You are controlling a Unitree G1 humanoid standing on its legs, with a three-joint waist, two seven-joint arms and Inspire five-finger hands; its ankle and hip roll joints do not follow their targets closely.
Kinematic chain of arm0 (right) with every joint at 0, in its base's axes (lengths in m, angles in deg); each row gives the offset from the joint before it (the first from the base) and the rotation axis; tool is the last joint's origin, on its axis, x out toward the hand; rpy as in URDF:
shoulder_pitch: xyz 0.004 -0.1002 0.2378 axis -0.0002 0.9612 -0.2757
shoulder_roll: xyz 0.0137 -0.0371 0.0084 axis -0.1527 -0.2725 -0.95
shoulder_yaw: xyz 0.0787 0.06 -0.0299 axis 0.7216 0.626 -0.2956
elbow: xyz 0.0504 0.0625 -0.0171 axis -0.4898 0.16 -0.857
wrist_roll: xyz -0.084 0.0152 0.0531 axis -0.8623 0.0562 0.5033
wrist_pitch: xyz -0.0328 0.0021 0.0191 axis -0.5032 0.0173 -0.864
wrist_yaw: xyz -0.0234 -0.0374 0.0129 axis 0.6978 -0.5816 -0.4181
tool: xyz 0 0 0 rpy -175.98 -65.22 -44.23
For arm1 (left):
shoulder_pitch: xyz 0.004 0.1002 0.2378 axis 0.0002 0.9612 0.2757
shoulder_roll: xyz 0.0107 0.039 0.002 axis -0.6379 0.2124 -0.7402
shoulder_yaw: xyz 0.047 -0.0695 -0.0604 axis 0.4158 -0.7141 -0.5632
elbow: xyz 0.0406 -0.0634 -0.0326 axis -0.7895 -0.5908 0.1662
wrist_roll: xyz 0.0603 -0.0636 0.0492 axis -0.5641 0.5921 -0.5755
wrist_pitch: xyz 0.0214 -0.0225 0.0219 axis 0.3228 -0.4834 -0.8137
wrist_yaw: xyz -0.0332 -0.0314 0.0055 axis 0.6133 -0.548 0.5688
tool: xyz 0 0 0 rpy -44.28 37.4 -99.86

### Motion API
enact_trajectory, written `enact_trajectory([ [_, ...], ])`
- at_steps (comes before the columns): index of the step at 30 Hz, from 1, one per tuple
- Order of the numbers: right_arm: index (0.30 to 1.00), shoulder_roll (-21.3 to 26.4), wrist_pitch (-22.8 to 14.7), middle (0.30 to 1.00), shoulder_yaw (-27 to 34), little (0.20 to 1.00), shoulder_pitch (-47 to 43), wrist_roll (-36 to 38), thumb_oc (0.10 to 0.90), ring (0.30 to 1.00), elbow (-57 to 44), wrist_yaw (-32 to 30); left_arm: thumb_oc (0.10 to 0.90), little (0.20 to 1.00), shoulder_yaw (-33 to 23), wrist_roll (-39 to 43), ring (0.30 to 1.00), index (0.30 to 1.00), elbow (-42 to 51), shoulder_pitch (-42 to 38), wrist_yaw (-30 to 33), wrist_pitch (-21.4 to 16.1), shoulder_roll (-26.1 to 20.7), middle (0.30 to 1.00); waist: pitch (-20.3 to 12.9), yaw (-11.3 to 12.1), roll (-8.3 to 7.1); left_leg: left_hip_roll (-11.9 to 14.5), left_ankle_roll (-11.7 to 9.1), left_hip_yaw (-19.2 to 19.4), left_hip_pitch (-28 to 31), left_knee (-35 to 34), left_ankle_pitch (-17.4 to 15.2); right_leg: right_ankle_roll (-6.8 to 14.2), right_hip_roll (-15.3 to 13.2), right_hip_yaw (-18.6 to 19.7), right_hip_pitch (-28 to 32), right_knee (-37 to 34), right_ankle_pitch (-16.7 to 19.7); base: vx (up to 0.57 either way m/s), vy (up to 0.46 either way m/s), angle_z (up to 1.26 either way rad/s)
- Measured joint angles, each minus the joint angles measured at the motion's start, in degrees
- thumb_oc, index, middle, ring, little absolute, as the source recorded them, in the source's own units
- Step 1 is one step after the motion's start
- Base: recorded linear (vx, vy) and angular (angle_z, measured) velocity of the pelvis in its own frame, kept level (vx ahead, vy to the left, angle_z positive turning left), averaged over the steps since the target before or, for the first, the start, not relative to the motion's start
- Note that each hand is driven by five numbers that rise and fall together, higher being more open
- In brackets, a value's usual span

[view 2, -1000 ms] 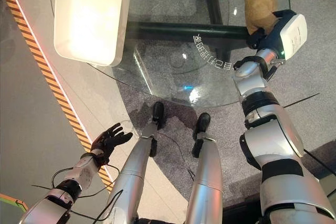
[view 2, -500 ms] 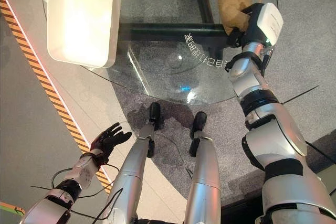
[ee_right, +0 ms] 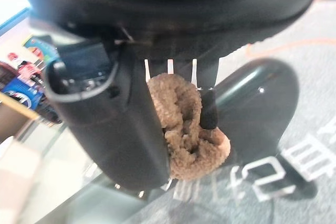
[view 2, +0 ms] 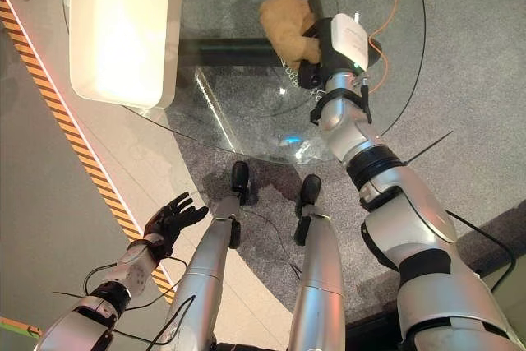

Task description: Wipe the table with a cloth and put it in the basket.

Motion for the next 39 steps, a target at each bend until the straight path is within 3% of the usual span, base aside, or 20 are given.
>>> enact_trajectory([
  [11,0.3,-1.44,0.02,0.3,-2.32,0.2,3.11,-0.11,0.1,0.3,-5.92,3.76,0.8,0.9,0.0,-0.02,0.9,0.9,0.56,-0.35,0.57,-0.18,0.94,0.9,-0.04,0.0,0.06,0.08,-0.32,0.1,0.32,-0.61,0.31,-0.15,0.04,0.01,-0.04,0.23,-0.39,0.0,0.0,0.0],
  [34,0.3,-4.93,-0.05,0.3,-5.22,0.2,5.8,-0.1,0.1,0.3,-6.34,7.96,0.8,0.9,-0.15,-0.2,0.9,0.9,0.5,-0.36,1.77,-0.22,2.02,0.9,-0.04,0.32,0.07,0.14,-0.55,0.08,1.45,-0.66,0.1,-0.16,0.02,0.03,0.59,1.08,-0.91,0.0,0.0,0.0],
  [39,0.3,-5.06,-0.07,0.3,-5.12,0.2,6.58,0.16,0.1,0.3,-5.95,5.91,0.8,0.9,-0.55,1.45,0.9,0.9,0.56,-0.63,6.24,-3.24,2.27,0.9,-0.04,0.72,0.07,0.13,-0.31,0.07,1.95,-0.66,0.27,-0.39,0.0,0.04,1.15,1.09,-0.81,0.0,0.0,0.0],
])
